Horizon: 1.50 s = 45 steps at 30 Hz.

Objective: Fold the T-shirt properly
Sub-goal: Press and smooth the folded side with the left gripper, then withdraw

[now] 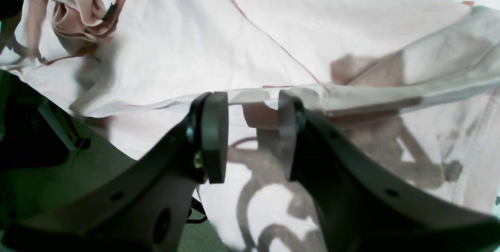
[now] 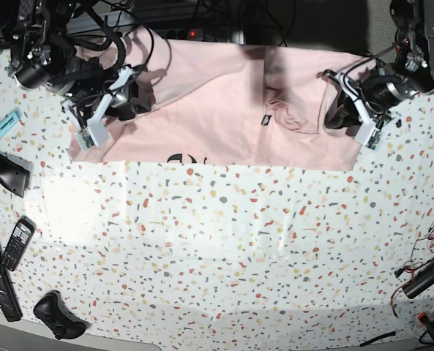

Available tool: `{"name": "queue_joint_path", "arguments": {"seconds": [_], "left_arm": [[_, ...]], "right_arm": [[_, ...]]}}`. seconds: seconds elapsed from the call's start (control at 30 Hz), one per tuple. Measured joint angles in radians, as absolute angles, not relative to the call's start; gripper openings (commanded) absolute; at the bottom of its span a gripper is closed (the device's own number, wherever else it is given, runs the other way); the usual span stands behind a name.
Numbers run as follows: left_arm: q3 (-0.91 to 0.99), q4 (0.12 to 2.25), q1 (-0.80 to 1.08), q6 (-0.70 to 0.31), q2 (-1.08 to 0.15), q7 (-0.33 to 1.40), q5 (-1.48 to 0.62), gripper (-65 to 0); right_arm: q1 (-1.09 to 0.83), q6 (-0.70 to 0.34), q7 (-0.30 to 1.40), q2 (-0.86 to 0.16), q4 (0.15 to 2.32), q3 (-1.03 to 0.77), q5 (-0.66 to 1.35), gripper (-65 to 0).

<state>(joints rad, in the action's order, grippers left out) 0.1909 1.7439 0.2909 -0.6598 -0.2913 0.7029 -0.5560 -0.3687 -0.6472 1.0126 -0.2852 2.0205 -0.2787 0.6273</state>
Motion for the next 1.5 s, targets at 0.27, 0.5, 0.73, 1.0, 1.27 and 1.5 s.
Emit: {"name": "queue_joint_path", "arguments": {"seconds": [0.27, 0.5, 0.73, 1.0, 1.27, 1.5], "left_arm": [[0.187, 1.744, 0.377, -0.693, -0.323, 0.710, -0.683, -65.0], [0.190, 1.744, 0.404, -0.688, -0.431, 0.773, -0.905, -65.0], [0.178, 1.744, 0.406, -0.688, -0.405, 0.809, -1.072, -65.0], [-0.020, 1.744, 0.398, -0.688, -0.392, 0.842, -1.070, -65.0], [-0.181, 1.744, 0.395, -0.688, -0.394, 0.915, -1.070, -65.0], [-0.192, 1.744, 0.357, -0.688, -0.395, 0.929, -0.987, -40.0]], "right_arm": [[-0.368, -0.648, 1.012, -0.285, 2.020, -0.279, 0.620, -44.2], [-0.368, -0.647, 1.005, -0.285, 2.020, -0.278, 0.620, -44.2], [-0.368, -0.648, 0.980, -0.285, 2.020, -0.279, 0.620, -44.2], [-0.368, -0.648, 0.981, -0.285, 2.020, -0.279, 0.620, -44.2], [-0.368, -0.648, 0.984, -0.285, 2.020, -0.279, 0.620, -44.2], [-0.368, -0.647, 0.984, -0.285, 2.020, -0.279, 0.620, -44.2]]}}
